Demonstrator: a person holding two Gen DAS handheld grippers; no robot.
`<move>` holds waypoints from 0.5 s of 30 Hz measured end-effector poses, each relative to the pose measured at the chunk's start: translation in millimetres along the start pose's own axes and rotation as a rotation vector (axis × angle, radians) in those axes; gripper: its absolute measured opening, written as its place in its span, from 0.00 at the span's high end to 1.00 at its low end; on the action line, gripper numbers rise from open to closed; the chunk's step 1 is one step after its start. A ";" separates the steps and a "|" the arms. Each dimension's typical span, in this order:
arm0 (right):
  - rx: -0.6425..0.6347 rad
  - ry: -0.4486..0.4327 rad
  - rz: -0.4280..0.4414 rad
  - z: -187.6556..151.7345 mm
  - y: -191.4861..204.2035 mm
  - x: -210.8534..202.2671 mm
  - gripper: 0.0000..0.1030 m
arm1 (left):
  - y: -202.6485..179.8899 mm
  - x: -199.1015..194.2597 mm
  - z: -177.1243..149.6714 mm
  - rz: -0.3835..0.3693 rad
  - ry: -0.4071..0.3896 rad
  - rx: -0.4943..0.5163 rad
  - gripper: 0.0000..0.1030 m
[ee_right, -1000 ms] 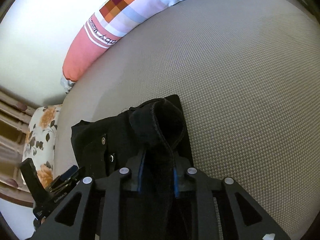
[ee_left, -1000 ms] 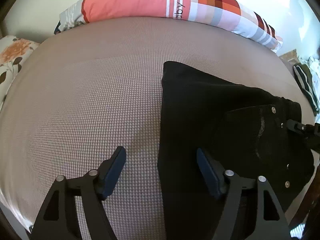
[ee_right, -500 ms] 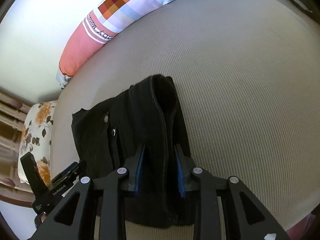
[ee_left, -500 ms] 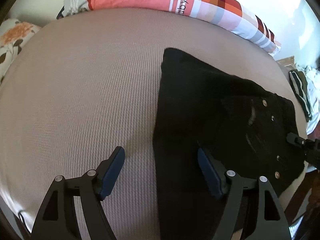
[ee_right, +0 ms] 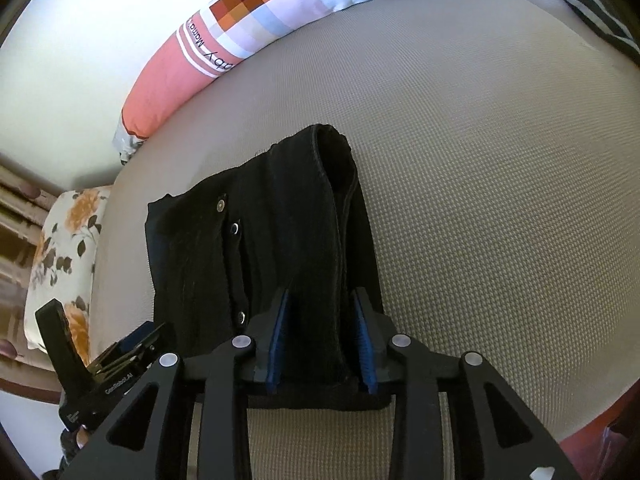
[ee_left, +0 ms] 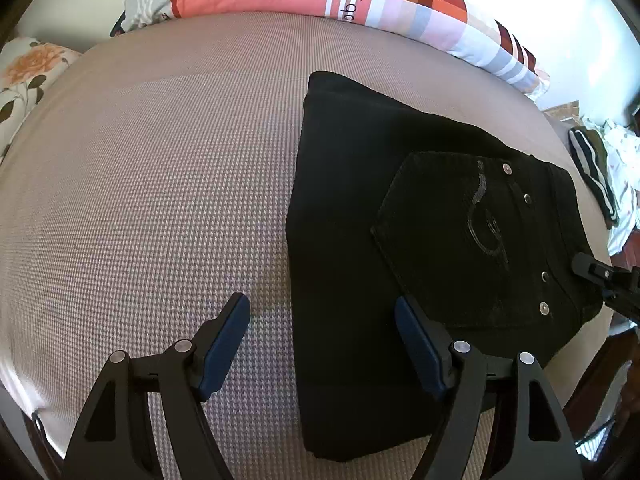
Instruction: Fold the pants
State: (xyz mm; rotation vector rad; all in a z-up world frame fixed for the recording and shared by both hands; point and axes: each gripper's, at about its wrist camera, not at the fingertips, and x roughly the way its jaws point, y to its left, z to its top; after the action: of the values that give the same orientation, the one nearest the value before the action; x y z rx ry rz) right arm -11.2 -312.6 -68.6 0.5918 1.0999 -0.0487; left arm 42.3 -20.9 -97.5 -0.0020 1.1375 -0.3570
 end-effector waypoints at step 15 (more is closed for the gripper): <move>-0.020 -0.001 -0.010 -10.2 2.6 -9.5 0.65 | -0.5 -3.2 -6.7 -0.004 0.002 0.015 0.27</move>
State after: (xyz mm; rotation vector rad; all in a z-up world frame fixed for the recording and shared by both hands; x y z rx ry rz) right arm -23.1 -307.9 -62.7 0.5683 1.1016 -0.0458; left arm 35.0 -19.4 -97.4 0.0095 1.1370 -0.3695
